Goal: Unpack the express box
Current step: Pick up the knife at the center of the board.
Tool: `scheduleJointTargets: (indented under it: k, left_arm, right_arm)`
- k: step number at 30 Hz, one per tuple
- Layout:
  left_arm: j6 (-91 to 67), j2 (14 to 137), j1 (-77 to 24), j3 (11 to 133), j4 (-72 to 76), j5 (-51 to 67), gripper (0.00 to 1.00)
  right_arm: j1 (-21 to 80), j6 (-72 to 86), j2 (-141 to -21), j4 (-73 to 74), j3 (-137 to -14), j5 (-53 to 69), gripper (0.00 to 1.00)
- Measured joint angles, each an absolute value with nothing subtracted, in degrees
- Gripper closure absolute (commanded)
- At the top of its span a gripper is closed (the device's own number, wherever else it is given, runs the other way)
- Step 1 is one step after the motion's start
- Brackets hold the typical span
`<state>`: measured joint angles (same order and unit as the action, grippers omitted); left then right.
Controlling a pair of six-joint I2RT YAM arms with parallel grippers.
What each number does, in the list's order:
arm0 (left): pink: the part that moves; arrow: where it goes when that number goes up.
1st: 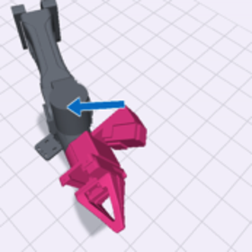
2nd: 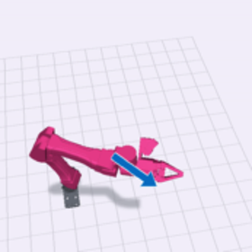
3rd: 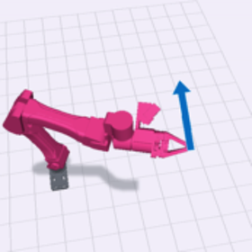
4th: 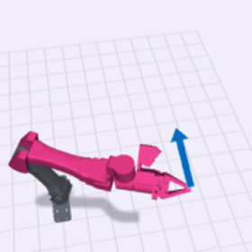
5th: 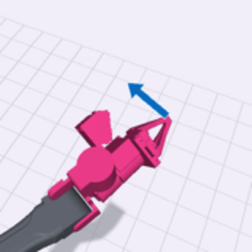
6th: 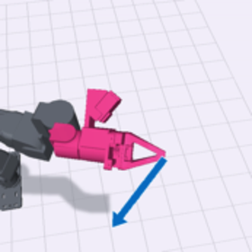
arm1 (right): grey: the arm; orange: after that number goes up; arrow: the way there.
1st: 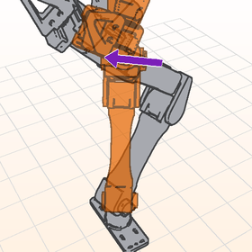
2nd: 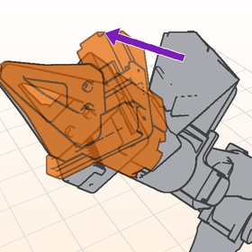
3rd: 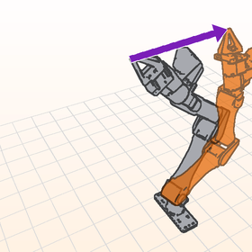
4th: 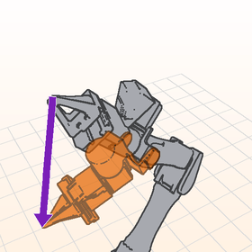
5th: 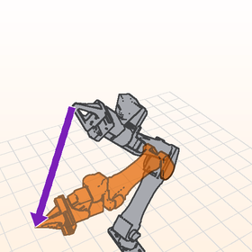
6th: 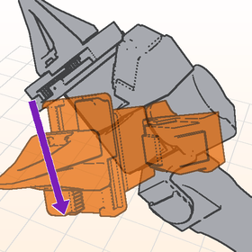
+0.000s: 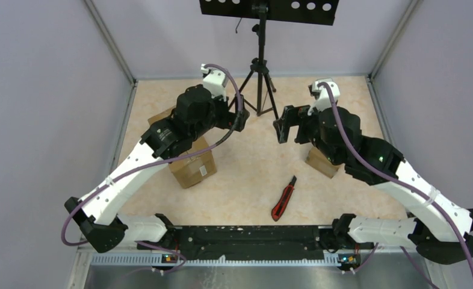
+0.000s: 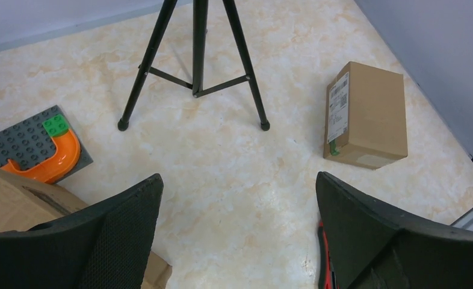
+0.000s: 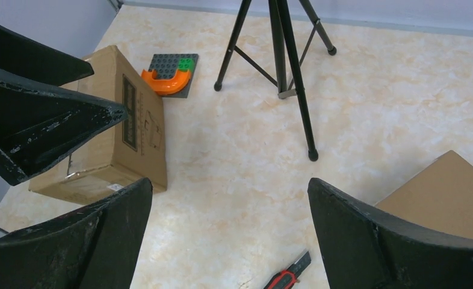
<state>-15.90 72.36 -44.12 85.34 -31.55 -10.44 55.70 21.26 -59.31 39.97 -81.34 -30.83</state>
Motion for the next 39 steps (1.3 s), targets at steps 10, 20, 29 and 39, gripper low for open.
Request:
scheduleJointTargets:
  k: [10,20,29,39]
  left_arm:
    - [-17.19,70.57,-44.12,83.57,-32.05,-13.67,0.02]
    - [-17.43,69.36,-44.12,82.63,-33.28,-13.98,0.02]
    - [-17.26,69.36,-44.03,80.93,-34.02,-10.15,0.02]
    - [-17.65,69.36,-44.01,78.41,-34.33,-7.77,0.02]
  right_arm:
    - [55.7,23.77,-59.9,42.13,-80.64,-30.13,0.01]
    - [55.7,32.71,-63.26,47.62,-74.48,-25.58,0.05]
    - [55.7,44.47,-64.58,49.41,-58.39,-21.32,0.13]
    - [55.7,56.6,-65.34,44.69,-41.43,-19.86,0.32]
